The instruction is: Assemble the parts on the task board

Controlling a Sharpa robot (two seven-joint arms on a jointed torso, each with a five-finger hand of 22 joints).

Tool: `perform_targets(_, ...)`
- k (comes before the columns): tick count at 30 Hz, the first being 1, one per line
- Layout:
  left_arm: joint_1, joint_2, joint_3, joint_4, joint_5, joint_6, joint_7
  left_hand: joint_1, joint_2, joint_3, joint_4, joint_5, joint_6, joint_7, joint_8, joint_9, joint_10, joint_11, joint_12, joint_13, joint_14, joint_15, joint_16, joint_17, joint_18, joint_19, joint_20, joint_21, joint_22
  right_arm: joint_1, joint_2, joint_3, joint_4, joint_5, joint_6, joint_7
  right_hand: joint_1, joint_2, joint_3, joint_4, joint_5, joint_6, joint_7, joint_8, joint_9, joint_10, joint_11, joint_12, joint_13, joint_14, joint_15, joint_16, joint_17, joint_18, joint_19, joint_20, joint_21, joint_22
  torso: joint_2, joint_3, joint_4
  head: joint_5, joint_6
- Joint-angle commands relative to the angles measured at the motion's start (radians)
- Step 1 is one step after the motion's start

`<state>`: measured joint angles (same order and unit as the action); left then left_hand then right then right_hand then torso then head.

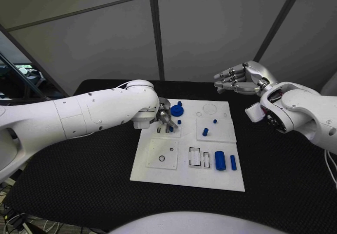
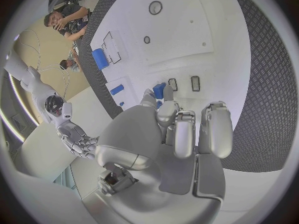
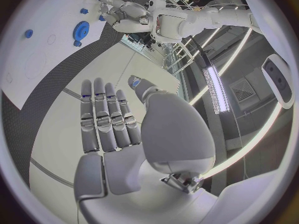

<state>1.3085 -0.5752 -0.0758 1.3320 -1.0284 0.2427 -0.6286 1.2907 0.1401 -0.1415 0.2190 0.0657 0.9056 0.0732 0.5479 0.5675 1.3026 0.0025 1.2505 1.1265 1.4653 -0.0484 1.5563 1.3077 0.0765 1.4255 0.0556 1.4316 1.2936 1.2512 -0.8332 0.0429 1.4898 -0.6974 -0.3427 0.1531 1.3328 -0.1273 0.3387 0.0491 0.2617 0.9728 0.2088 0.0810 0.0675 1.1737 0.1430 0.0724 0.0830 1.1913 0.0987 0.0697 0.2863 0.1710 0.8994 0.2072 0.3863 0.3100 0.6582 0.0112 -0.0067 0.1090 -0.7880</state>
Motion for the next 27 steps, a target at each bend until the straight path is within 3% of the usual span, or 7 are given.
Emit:
perform_targets(1,0.002,-0.001,0.0,-0.002,0.005,-0.003,0.024,0.012,0.002,0.012,-0.002,0.006,-0.006,0.0,-0.003,0.003,-0.008,0.0,-0.003,-0.001,0.097,-0.008,-0.004,0.241,-0.019,-0.006,0.001,-0.003,0.0,0.003,0.002,0.001,-0.001,-0.003,0.01,0.003,-0.003,0.009,-0.007,0.0,0.006,-0.003,0.005,-0.005,0.001,-0.005,0.002,-0.004,-0.001,-0.005,0.001,-0.005,-0.002,0.01,0.008,0.002,-0.005,-0.001,0.0,0.0002,-0.0002,0.0,0.0)
perform_targets(18,0.002,-0.002,0.0,-0.007,0.006,0.019,0.028,0.043,0.009,0.051,-0.021,0.007,-0.014,-0.002,-0.016,0.007,-0.012,-0.002,-0.008,-0.004,0.097,-0.009,-0.005,0.24,-0.019,-0.008,0.0,-0.003,0.0,0.003,0.006,0.001,-0.003,-0.003,0.014,0.002,-0.004,0.009,-0.007,0.0,0.009,-0.003,0.005,-0.005,0.001,-0.005,0.002,-0.003,-0.002,-0.005,0.001,-0.005,-0.002,0.01,0.009,0.003,-0.006,-0.002,0.0,0.0001,0.0002,0.001,-0.003)
perform_targets(23,0.002,-0.005,0.0,-0.008,0.016,0.019,0.031,0.135,0.025,0.167,-0.082,0.015,-0.027,-0.009,-0.039,0.003,-0.024,-0.01,-0.023,-0.011,0.097,-0.017,-0.004,0.24,-0.018,-0.009,-0.007,-0.004,0.001,0.003,0.007,0.001,-0.004,-0.003,0.015,0.002,-0.004,0.009,-0.008,0.0,0.009,-0.003,0.005,-0.005,0.001,-0.005,0.002,-0.003,-0.002,-0.005,0.001,-0.005,-0.002,0.01,0.009,0.003,-0.006,-0.002,0.0,0.0,0.0005,0.001,-0.004)
perform_targets(25,0.002,-0.007,0.0,-0.007,0.023,0.016,0.033,0.151,0.014,0.224,-0.099,0.03,-0.029,-0.006,-0.047,0.003,-0.028,-0.008,-0.03,-0.014,0.097,-0.017,-0.004,0.241,-0.019,-0.008,-0.009,-0.004,0.003,0.003,0.007,0.001,-0.004,-0.003,0.015,0.002,-0.004,0.009,-0.008,0.0,0.009,-0.003,0.005,-0.005,0.001,-0.005,0.002,-0.003,-0.002,-0.005,0.001,-0.005,-0.002,0.01,0.009,0.003,-0.006,-0.002,0.0,0.0,0.0007,0.001,-0.004)
perform_targets(26,0.002,-0.009,0.0,-0.005,0.03,0.011,0.035,0.148,-0.013,0.302,-0.113,0.073,-0.028,0.006,-0.054,0.005,-0.03,-0.007,-0.038,-0.017,0.098,-0.012,-0.004,0.241,-0.018,-0.008,-0.01,-0.004,0.004,0.003,0.008,0.001,-0.005,-0.003,0.016,0.002,-0.004,0.009,-0.008,0.0,0.009,-0.003,0.005,-0.005,0.001,-0.005,0.002,-0.003,-0.002,-0.005,0.001,-0.005,-0.002,0.01,0.009,0.003,-0.006,-0.002,0.0,0.0001,0.0007,0.001,-0.004)
perform_targets(27,0.002,-0.01,0.0,-0.004,0.034,0.007,0.037,0.122,-0.053,0.406,-0.121,0.085,-0.024,0.012,-0.057,0.01,-0.028,-0.006,-0.043,-0.02,0.098,-0.009,-0.003,0.242,-0.018,-0.008,-0.007,-0.003,0.006,0.003,0.008,0.001,-0.006,-0.003,0.016,0.002,-0.005,0.009,-0.008,0.001,0.01,-0.003,0.005,-0.005,0.001,-0.004,0.002,-0.003,-0.003,-0.005,0.001,-0.005,-0.003,0.01,0.009,0.003,-0.007,-0.003,-0.001,0.0001,0.0008,0.001,-0.004)
